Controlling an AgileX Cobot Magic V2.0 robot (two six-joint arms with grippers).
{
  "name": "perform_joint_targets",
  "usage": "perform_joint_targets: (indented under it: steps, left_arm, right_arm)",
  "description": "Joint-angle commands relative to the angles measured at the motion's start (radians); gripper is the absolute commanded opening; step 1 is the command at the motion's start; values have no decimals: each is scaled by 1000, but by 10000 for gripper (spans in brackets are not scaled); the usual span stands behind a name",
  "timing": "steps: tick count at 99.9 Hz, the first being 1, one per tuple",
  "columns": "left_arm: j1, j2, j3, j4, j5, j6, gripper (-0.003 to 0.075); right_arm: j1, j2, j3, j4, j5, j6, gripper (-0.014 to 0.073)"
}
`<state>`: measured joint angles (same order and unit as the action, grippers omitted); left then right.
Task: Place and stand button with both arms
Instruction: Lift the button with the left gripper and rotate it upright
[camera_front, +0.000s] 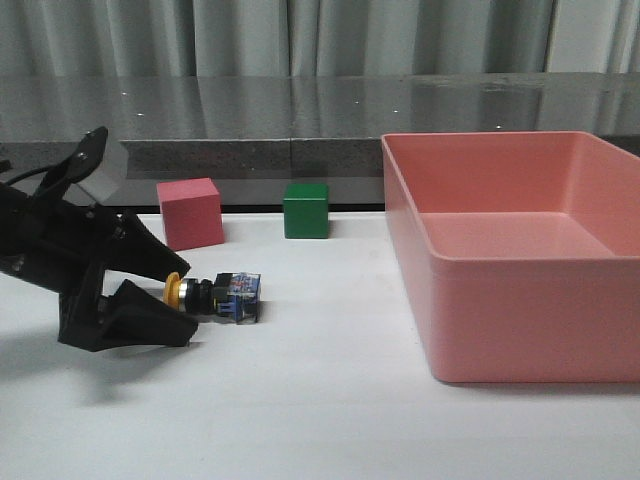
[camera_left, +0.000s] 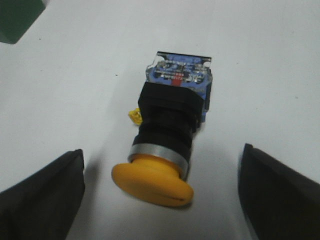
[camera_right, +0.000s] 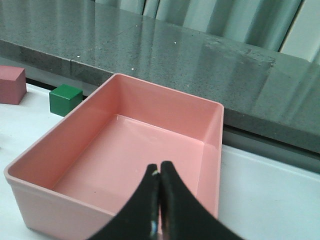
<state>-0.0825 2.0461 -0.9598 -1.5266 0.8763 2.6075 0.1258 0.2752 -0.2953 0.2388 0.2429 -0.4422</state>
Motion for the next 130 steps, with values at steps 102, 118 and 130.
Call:
perform_joint_targets:
  steps: [102,118,130]
  left_arm:
    - [34,-248,-118,228,151,-392,-8]
    - [-23,-377,-292,682,138,-892,-10]
    - [-109,-400,-448,1016,203,-1221,-10]
  right_arm:
    - [-8,7,-23,8,-79,2,-61]
    - [-8,7,-23,8,-79,2,-61]
    - [-8,7,-23,8,-79,2,-61]
